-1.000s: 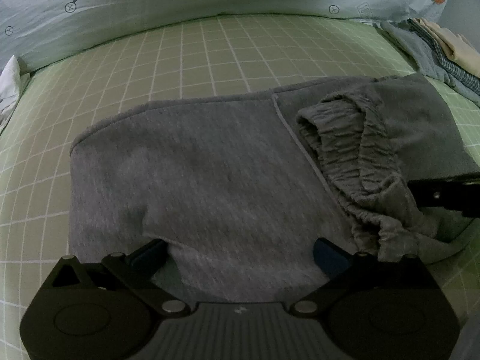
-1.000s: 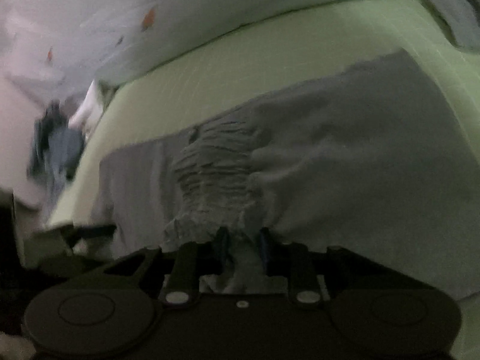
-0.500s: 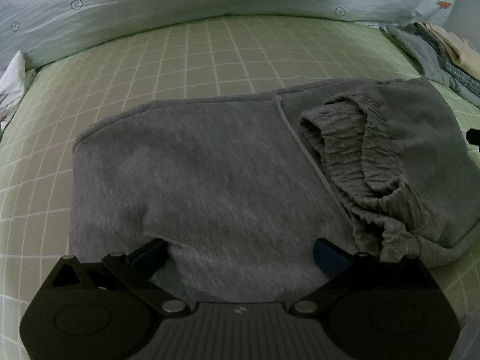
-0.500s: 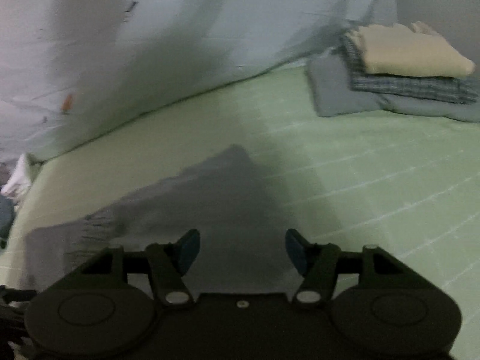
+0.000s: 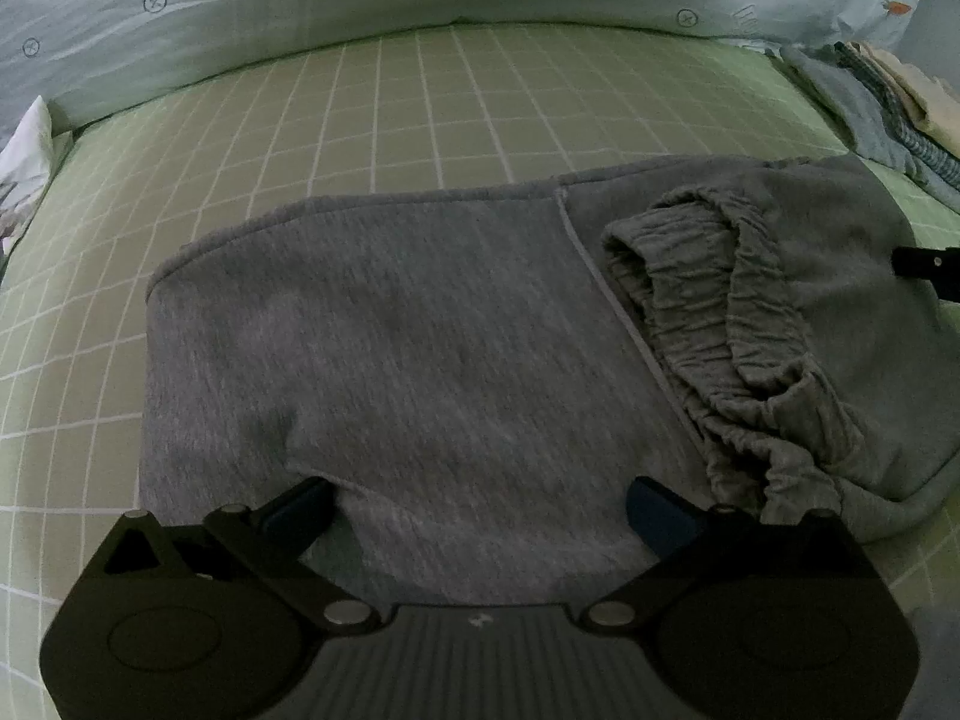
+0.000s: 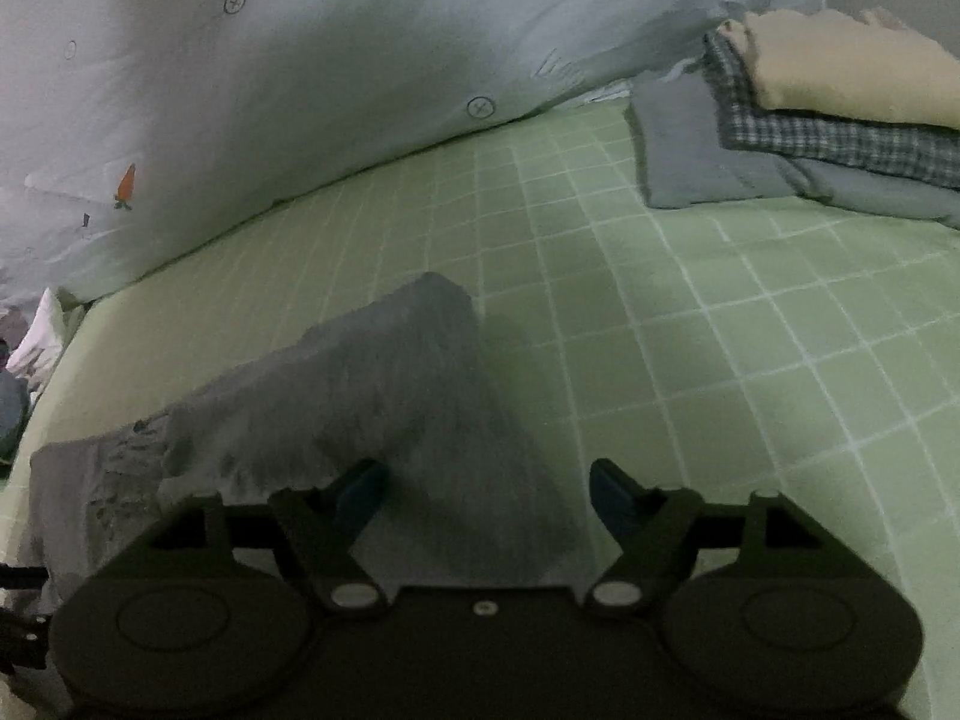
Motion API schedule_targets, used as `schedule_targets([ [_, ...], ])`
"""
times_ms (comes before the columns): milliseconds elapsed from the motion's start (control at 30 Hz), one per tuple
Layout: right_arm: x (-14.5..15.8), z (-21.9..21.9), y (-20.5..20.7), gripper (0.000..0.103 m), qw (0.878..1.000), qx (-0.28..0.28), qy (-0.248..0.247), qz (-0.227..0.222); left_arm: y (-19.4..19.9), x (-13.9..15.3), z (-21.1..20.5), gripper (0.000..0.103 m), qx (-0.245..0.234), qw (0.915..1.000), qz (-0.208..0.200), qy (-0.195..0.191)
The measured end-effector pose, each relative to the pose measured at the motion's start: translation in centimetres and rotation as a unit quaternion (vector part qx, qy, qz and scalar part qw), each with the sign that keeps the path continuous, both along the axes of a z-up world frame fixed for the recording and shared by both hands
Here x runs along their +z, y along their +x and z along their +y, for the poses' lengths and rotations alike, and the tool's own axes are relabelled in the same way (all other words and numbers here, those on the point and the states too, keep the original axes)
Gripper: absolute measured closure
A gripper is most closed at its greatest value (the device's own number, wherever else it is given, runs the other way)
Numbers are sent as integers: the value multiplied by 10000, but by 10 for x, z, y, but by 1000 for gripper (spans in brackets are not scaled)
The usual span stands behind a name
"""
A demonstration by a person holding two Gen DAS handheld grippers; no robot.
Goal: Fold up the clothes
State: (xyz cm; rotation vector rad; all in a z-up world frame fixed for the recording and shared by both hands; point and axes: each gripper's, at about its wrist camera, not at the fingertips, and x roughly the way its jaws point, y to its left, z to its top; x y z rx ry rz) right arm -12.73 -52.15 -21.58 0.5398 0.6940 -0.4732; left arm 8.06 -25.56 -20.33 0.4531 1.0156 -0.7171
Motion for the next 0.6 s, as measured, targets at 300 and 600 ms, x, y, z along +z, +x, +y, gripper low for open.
schedule_targets([
  [300,-2,-12,-4,89,9948,231,848,-514,0,-1,-2,0,98,9999,22,25],
  [600,22,-12,-30,93,9559,-378,2183,-1926,-1,1,-4,0,95,9999,39,54],
])
